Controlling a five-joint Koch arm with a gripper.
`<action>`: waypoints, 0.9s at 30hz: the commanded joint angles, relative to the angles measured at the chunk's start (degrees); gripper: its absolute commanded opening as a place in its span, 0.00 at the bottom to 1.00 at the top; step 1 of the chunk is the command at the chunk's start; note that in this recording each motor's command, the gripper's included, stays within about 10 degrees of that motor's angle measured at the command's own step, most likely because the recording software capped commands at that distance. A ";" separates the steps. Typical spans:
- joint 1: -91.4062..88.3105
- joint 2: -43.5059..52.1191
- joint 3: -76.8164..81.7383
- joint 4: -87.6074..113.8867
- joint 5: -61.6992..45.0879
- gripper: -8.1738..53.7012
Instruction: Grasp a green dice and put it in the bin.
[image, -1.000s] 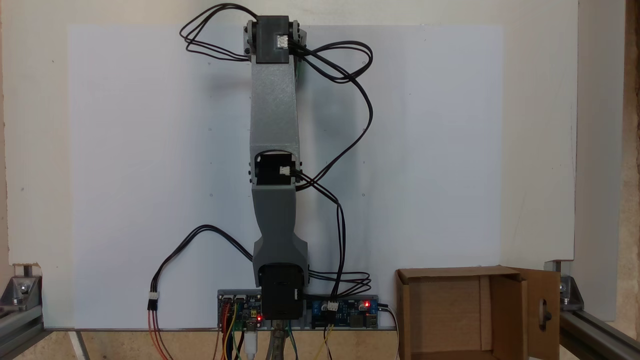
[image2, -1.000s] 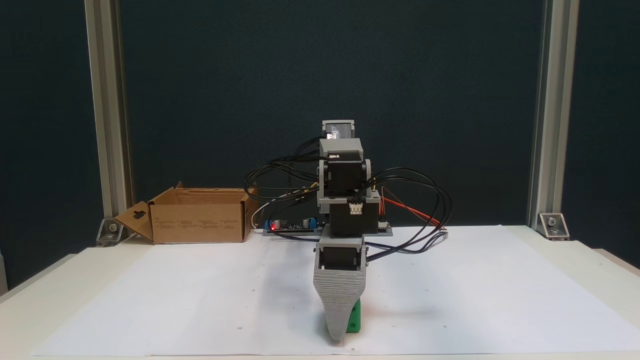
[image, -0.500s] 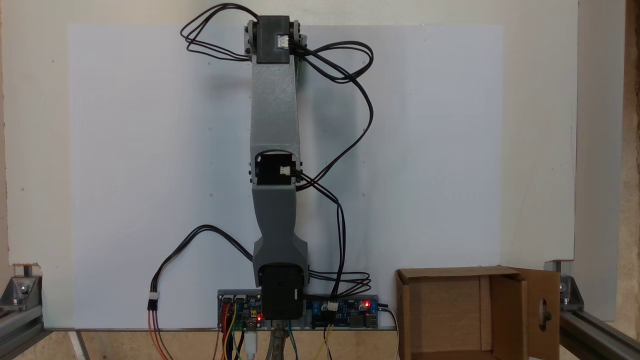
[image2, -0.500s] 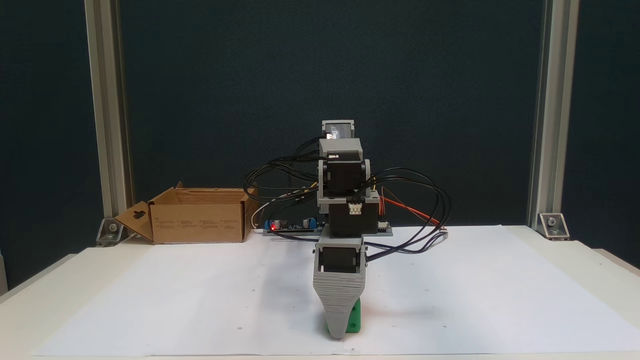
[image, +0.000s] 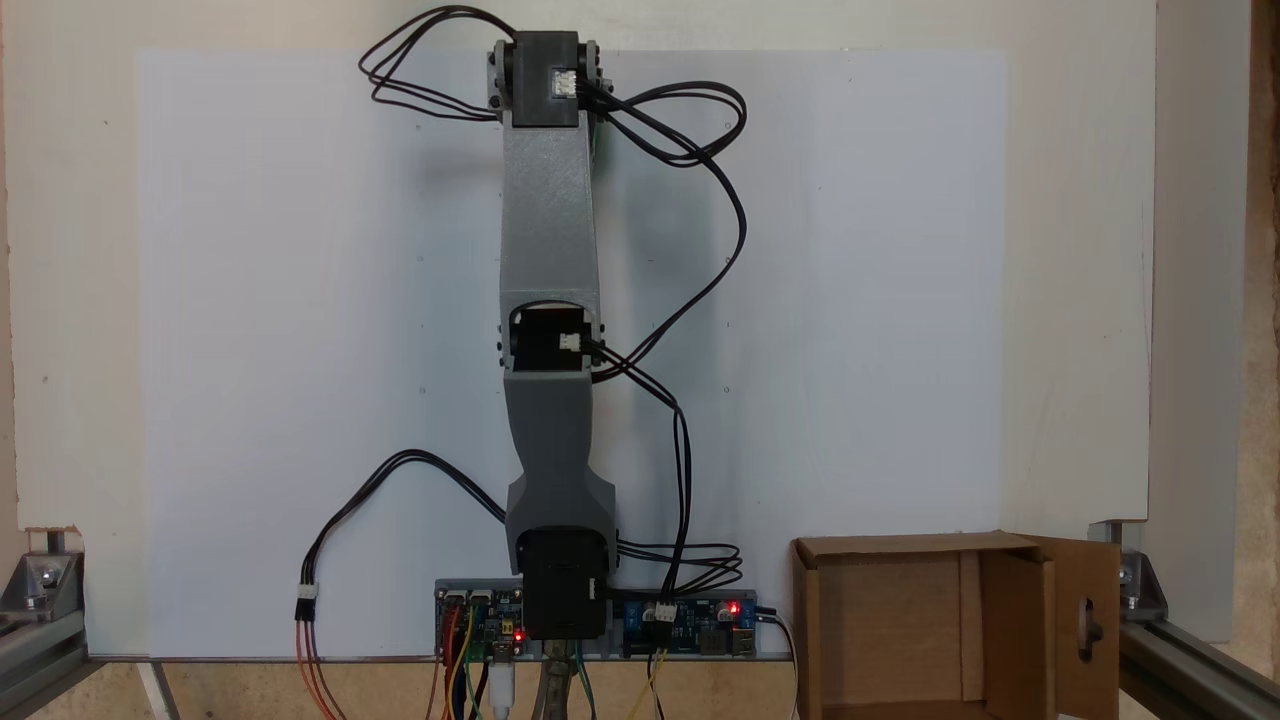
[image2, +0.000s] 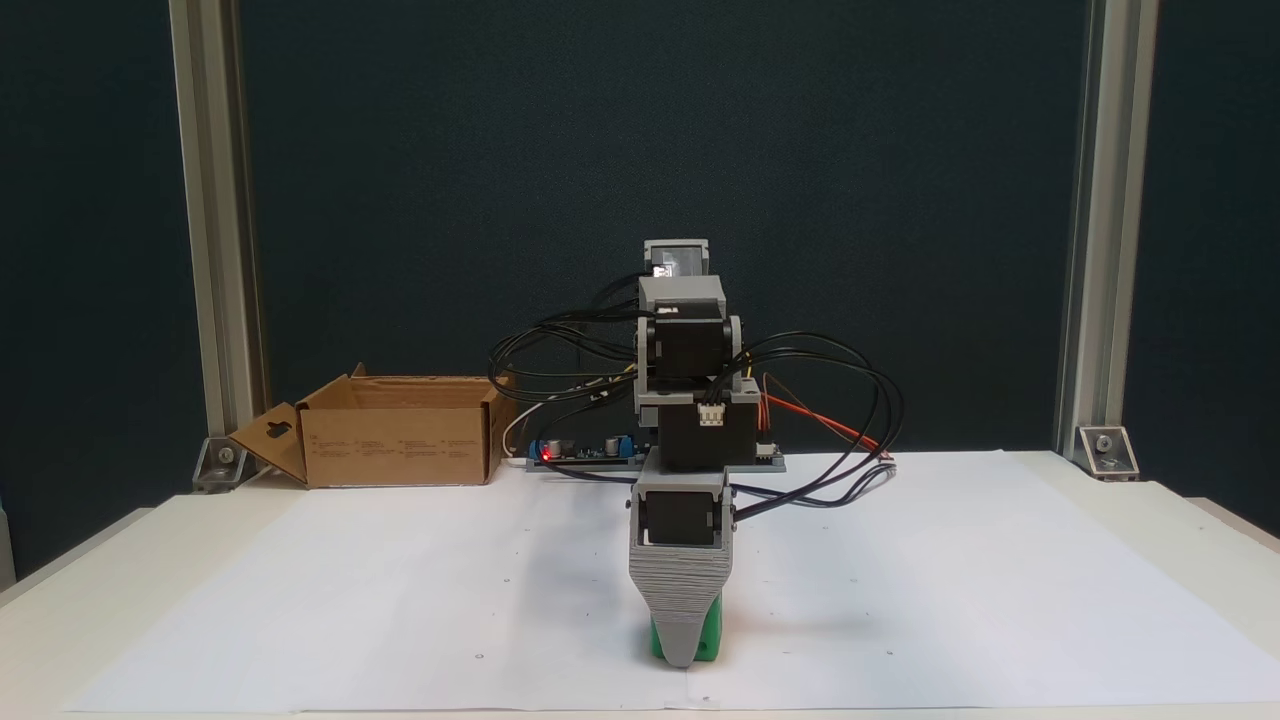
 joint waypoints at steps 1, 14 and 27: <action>-0.09 0.88 -2.46 2.20 0.09 0.33; -0.09 19.58 -0.79 15.12 0.09 0.33; -3.16 48.25 20.48 9.32 0.97 0.33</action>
